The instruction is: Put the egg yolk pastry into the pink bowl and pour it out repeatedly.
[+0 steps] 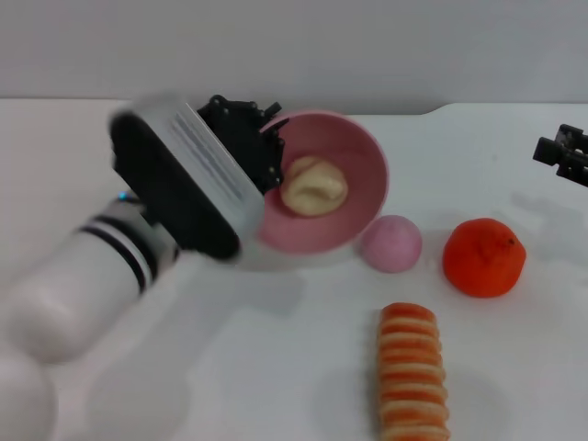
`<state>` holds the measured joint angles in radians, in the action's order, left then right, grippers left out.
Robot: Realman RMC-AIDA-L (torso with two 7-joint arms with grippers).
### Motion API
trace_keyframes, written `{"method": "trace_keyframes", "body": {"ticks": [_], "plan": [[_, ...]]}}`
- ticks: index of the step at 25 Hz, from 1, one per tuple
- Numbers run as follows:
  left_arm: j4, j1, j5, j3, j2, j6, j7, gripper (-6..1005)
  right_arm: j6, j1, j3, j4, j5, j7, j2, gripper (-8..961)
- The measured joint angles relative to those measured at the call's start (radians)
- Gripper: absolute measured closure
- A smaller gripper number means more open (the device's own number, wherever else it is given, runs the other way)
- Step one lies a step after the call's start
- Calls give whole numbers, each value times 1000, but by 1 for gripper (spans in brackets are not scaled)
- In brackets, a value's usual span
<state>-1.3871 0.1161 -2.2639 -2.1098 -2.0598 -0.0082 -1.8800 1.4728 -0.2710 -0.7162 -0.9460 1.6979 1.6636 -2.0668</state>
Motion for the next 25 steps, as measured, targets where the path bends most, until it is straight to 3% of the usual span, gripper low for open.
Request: {"method": "trace_keyframes", "body": {"ticks": [3,8,10,12,17,22,25], "plan": [[106,6,-2,-135,-5,-291,134,999,-3,-3,-4,2,0,-9,0,394],[351,80,-20,-350,-13,-771,271,999,-3,-4,-4,7,0,-15,1,394],[351,80,-20,-350,-13,-771,271,999,-3,-4,-4,10,0,-21,1,394],[476,129,-24,-449,-17,-976,315,999,-3,-5,-4,11,0,-24,1,394],[526,158,-20,-492,-19,-1020,352,999,-3,-5,-7,13,0,-25,1,395],[537,174,-6,-475,-19,-997,300,998,-2,-7,-10,31,0,-27,1,395],[501,186,75,-435,-18,-985,221,998,3,-8,-16,40,0,-45,0,395]]}}
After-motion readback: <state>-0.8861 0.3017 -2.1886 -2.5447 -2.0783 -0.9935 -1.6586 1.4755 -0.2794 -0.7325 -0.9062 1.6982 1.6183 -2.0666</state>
